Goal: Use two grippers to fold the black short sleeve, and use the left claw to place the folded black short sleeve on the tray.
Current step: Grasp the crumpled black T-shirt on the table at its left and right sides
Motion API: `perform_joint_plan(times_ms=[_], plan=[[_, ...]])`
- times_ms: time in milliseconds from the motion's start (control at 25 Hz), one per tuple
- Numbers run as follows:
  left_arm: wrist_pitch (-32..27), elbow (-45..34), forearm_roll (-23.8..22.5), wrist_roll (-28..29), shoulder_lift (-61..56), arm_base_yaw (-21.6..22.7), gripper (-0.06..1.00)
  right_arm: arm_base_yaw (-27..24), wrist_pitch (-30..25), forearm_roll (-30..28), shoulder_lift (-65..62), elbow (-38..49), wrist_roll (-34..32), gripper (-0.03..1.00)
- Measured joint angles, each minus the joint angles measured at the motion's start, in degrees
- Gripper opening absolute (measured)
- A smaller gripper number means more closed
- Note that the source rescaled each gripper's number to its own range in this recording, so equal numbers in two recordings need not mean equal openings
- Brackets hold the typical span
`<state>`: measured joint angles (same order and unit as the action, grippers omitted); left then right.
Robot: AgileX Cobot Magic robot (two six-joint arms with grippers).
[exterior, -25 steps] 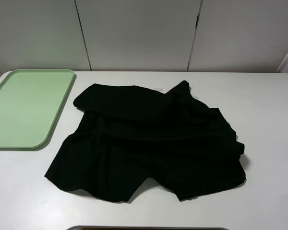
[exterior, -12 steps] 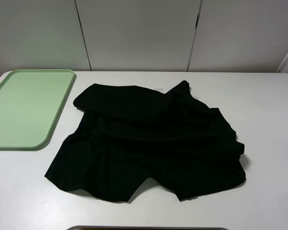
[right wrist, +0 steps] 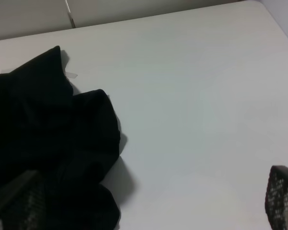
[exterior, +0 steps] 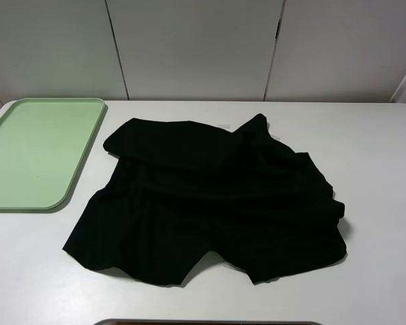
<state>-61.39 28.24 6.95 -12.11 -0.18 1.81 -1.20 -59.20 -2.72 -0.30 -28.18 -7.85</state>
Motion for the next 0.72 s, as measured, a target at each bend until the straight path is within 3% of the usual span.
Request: perform_joint_plan(times_ms=[360, 720], plan=[[0.0, 0.0, 0.0, 0.05, 0.0, 0.0, 1.0, 0.0, 0.0, 0.0, 0.0, 0.0, 0.0, 1.0], [-0.24, 1.45, 0.17, 4.07, 2.22, 0.0, 1.0, 0.0, 0.0, 0.19, 0.0, -0.21, 0.0, 1.0]])
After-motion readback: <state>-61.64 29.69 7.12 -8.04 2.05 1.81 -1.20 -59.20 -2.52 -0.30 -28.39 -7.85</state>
